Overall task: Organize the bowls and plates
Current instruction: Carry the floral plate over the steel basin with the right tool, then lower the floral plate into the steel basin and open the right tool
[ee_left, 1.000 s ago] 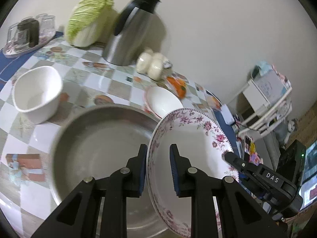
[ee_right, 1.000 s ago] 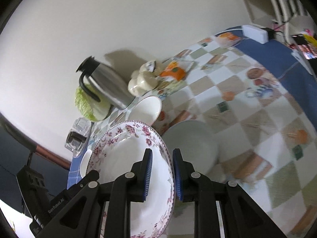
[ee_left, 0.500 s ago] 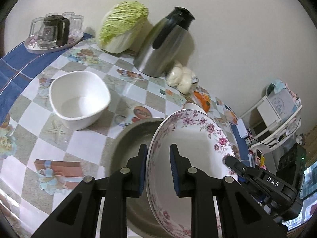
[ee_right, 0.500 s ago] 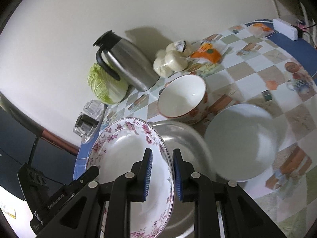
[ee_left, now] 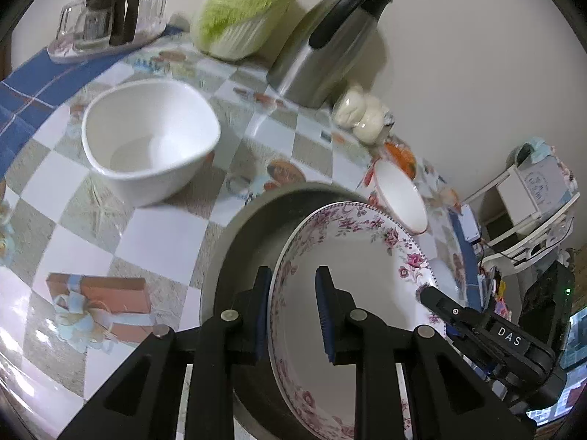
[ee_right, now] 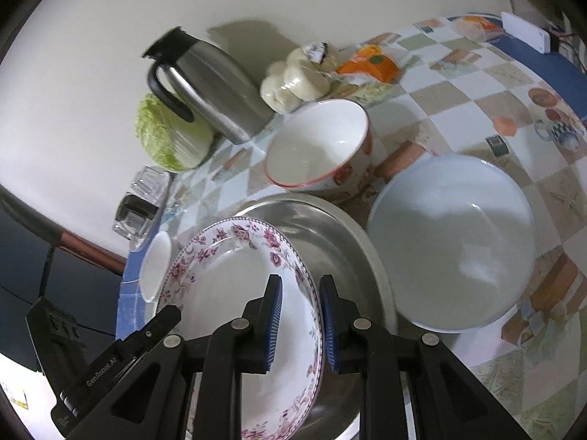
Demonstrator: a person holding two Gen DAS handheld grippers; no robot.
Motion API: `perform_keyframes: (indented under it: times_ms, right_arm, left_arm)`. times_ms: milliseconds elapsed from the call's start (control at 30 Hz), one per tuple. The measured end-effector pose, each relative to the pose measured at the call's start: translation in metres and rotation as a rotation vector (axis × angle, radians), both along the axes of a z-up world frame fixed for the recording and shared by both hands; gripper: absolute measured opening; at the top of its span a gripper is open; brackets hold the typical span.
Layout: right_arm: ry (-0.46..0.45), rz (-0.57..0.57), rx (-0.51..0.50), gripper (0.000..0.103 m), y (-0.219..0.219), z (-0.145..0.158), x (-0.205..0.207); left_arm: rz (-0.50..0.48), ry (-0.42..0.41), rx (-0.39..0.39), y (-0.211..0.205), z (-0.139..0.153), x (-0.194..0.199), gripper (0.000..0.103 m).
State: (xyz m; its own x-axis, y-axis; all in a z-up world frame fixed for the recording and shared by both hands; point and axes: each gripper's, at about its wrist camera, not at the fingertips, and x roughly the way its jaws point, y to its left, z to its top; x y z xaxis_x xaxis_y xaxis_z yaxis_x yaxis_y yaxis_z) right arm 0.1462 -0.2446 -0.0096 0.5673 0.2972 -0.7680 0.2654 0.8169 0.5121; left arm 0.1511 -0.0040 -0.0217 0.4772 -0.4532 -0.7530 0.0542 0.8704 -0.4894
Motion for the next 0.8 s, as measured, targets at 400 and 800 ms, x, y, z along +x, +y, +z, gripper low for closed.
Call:
perform_keyframes:
  times_ms: [400, 800]
  right_arm:
    - [0.024, 0.001, -0.035, 0.023, 0.0, -0.01, 0.005]
    - [0.037, 0.041, -0.182, 0.025, 0.015, -0.006, 0.009]
  left_arm:
    - [0.006, 0.029, 0.005, -0.003, -0.014, 0.007, 0.024]
    - [-0.004, 0.023, 0.038, -0.007, -0.013, 0.008, 0.027]
